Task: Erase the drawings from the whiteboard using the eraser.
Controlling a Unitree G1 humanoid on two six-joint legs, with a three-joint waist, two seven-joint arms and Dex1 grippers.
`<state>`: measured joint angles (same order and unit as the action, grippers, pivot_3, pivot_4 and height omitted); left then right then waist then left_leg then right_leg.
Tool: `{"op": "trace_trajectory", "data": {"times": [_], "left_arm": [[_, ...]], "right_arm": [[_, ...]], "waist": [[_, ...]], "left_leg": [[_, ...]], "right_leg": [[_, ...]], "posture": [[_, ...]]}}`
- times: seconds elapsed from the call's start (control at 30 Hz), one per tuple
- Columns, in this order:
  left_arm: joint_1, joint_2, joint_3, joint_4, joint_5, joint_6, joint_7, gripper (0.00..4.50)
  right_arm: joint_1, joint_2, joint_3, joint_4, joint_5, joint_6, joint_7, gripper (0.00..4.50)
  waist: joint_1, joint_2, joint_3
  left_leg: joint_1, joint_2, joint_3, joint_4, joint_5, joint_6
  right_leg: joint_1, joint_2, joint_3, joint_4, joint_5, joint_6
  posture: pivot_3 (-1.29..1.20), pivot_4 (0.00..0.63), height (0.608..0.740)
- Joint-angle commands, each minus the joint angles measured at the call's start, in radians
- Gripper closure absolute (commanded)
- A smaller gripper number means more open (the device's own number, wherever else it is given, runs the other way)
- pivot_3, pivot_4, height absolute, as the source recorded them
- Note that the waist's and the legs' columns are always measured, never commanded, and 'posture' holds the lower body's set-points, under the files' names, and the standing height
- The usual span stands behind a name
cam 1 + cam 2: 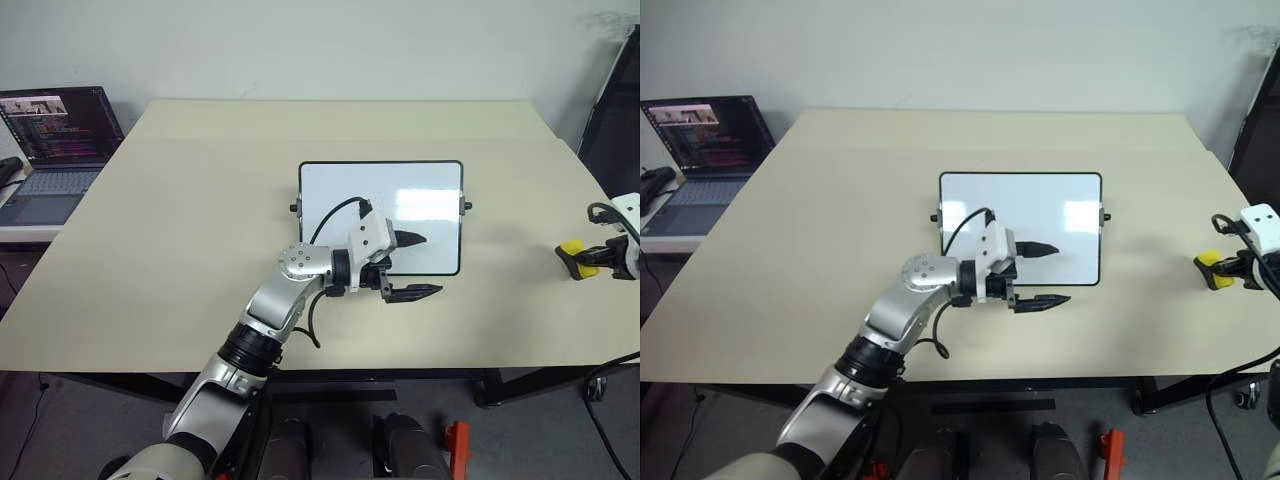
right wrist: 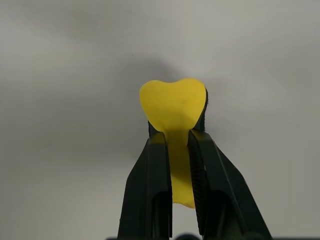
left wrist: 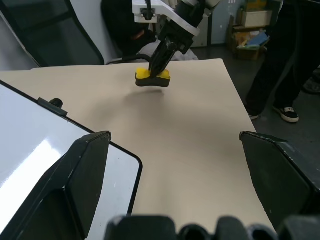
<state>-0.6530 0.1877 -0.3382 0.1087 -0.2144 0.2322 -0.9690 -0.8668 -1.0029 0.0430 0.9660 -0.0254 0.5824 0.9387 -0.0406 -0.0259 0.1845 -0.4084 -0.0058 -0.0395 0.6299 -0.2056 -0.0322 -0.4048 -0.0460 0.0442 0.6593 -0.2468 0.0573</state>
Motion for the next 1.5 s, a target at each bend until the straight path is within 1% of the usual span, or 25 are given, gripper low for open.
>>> {"op": "trace_trajectory", "data": {"times": [0.03, 0.17, 0.23, 0.33, 0.53, 0.57, 0.6, 0.67, 0.77, 0.87, 0.93, 1.0, 1.07, 1.13, 1.3, 1.43, 1.5], "left_arm": [[0.004, 0.002, 0.008, -0.051, -0.002, -0.004, 0.006, 0.00], [0.005, 0.005, 0.008, -0.050, -0.001, -0.003, 0.008, 0.00], [0.005, 0.003, 0.010, -0.053, -0.004, 0.001, 0.010, 0.00], [0.013, 0.004, 0.018, -0.064, -0.011, 0.016, 0.019, 0.00], [0.036, 0.024, 0.033, -0.086, -0.013, 0.032, 0.039, 0.00], [0.037, 0.029, 0.043, -0.090, -0.013, 0.033, 0.046, 0.00], [0.039, 0.038, 0.052, -0.098, -0.013, 0.034, 0.050, 0.00], [0.043, 0.088, 0.075, -0.138, 0.000, 0.033, 0.055, 0.00], [0.050, 0.154, 0.180, -0.224, -0.039, 0.073, 0.106, 0.00], [0.065, 0.177, 0.341, -0.278, -0.087, 0.068, 0.208, 0.00], [0.058, 0.149, 0.492, -0.281, -0.091, 0.041, 0.386, 0.00], [0.088, 0.157, 0.580, -0.276, -0.056, 0.017, 0.496, 0.00], [0.149, 0.177, 0.602, -0.262, -0.005, -0.013, 0.543, 0.00], [0.191, 0.177, 0.613, -0.235, 0.019, -0.038, 0.584, 0.00], [0.283, 0.140, 0.605, -0.181, 0.002, -0.088, 0.597, 0.00], [0.297, 0.105, 0.602, -0.074, 0.026, -0.129, 0.650, 0.00], [0.300, 0.082, 0.576, 0.009, 0.064, -0.178, 0.683, 0.00]], "right_arm": [[-0.040, -0.004, 0.000, 0.019, -0.018, -0.025, 0.002, 4.31], [-0.057, 0.011, 0.002, 0.046, -0.026, -0.030, 0.007, 4.31], [-0.062, 0.018, 0.002, 0.058, -0.033, -0.039, 0.004, 3.59], [-0.074, 0.030, -0.006, 0.081, -0.036, -0.036, -0.007, 2.66], [-0.095, 0.033, -0.013, 0.123, -0.035, -0.051, -0.021, 0.50], [-0.095, 0.026, -0.016, 0.110, -0.029, -0.062, -0.006, 0.13], [-0.094, 0.018, -0.019, 0.093, -0.022, -0.070, 0.014, 0.04], [-0.104, 0.006, -0.054, 0.038, 0.008, -0.090, 0.015, 0.04], [-0.072, 0.014, -0.124, -0.112, 0.075, -0.151, 0.036, 0.04], [0.009, 0.082, -0.210, -0.288, 0.182, -0.186, 0.051, 0.04], [0.085, 0.175, -0.271, -0.377, 0.230, -0.299, -0.016, 0.04], [0.135, 0.249, -0.310, -0.380, 0.237, -0.378, -0.101, 0.04], [0.163, 0.301, -0.341, -0.340, 0.236, -0.445, -0.185, 0.04], [0.183, 0.343, -0.361, -0.322, 0.248, -0.499, -0.232, 0.04], [0.223, 0.436, -0.389, -0.311, 0.276, -0.572, -0.327, 0.04], [0.253, 0.505, -0.410, -0.319, 0.291, -0.614, -0.413, 0.04], [0.263, 0.541, -0.426, -0.311, 0.293, -0.640, -0.489, 0.04]], "waist": [[0.000, 0.000, 0.000], [0.000, 0.000, 0.000], [0.000, 0.000, 0.000], [0.000, 0.000, 0.000], [0.000, 0.000, 0.000], [0.000, 0.000, 0.000], [0.000, 0.000, 0.000], [-0.005, 0.001, 0.000], [-0.014, 0.003, 0.001], [-0.015, 0.002, 0.001], [-0.015, 0.000, 0.000], [-0.015, -0.001, 0.000], [-0.011, 0.000, 0.000], [-0.001, 0.000, 0.000], [0.015, 0.000, 0.000], [0.013, 0.000, 0.000], [0.012, 0.000, 0.000]], "left_leg": [[0.000, 0.000, 0.000, 0.000, 0.000, 0.000], [0.000, 0.000, 0.000, 0.000, 0.000, 0.000], [0.000, 0.000, 0.000, 0.000, 0.000, 0.000], [0.000, 0.000, 0.000, 0.000, 0.000, 0.000], [0.000, 0.000, 0.000, 0.000, 0.000, 0.000], [0.000, 0.000, 0.000, 0.000, 0.000, 0.000], [0.000, 0.000, 0.000, 0.000, 0.000, 0.000], [0.000, 0.000, 0.000, 0.000, 0.000, 0.000], [0.000, 0.000, 0.000, 0.000, 0.000, 0.000], [0.001, 0.001, -0.001, 0.000, 0.000, 0.000], [0.001, 0.001, -0.001, 0.000, 0.000, 0.000], [0.001, 0.002, -0.002, 0.001, 0.000, 0.000], [0.002, 0.000, -0.002, 0.000, 0.000, 0.000], [0.001, -0.001, 0.000, 0.000, 0.000, 0.000], [0.000, -0.002, -0.001, 0.002, 0.000, 0.000], [0.000, -0.002, -0.001, 0.001, 0.000, 0.000], [0.001, -0.002, -0.001, 0.001, 0.000, 0.000]], "right_leg": [[0.000, 0.000, 0.000, 0.000, 0.000, 0.000], [0.000, 0.000, 0.000, 0.000, 0.000, 0.000], [0.000, 0.000, 0.000, 0.000, 0.000, 0.000], [0.000, 0.000, 0.000, 0.000, 0.000, 0.000], [0.000, 0.000, 0.000, 0.000, 0.000, 0.000], [0.000, 0.000, 0.000, 0.000, 0.000, 0.000], [0.000, 0.000, 0.000, 0.000, 0.000, 0.000], [0.000, 0.000, 0.000, 0.001, 0.000, 0.000], [0.000, 0.000, 0.000, 0.001, 0.000, 0.000], [0.000, 0.000, 0.000, 0.001, 0.000, 0.000], [0.001, 0.000, -0.001, 0.001, 0.000, 0.001], [0.002, 0.001, -0.001, 0.001, 0.000, 0.001], [0.002, 0.000, -0.001, 0.002, 0.000, 0.000], [0.001, -0.003, 0.000, 0.002, 0.001, 0.001], [0.001, -0.004, -0.001, 0.001, 0.002, 0.003], [0.002, -0.004, -0.001, 0.001, 0.002, 0.003], [0.002, -0.003, -0.001, 0.002, 0.002, 0.003]], "posture": [[0.00, 0.150, 0.740], [0.00, 0.150, 0.740], [0.00, 0.150, 0.740], [0.00, 0.150, 0.740], [0.00, 0.150, 0.740], [0.00, 0.150, 0.740], [0.00, 0.150, 0.740], [0.00, 0.150, 0.740], [0.00, 0.150, 0.740], [0.00, 0.150, 0.740], [0.00, 0.150, 0.740], [0.00, 0.150, 0.740], [0.00, 0.150, 0.740], [0.00, 0.150, 0.740], [0.00, 0.150, 0.740], [0.00, 0.150, 0.740], [0.00, 0.150, 0.740]]}}
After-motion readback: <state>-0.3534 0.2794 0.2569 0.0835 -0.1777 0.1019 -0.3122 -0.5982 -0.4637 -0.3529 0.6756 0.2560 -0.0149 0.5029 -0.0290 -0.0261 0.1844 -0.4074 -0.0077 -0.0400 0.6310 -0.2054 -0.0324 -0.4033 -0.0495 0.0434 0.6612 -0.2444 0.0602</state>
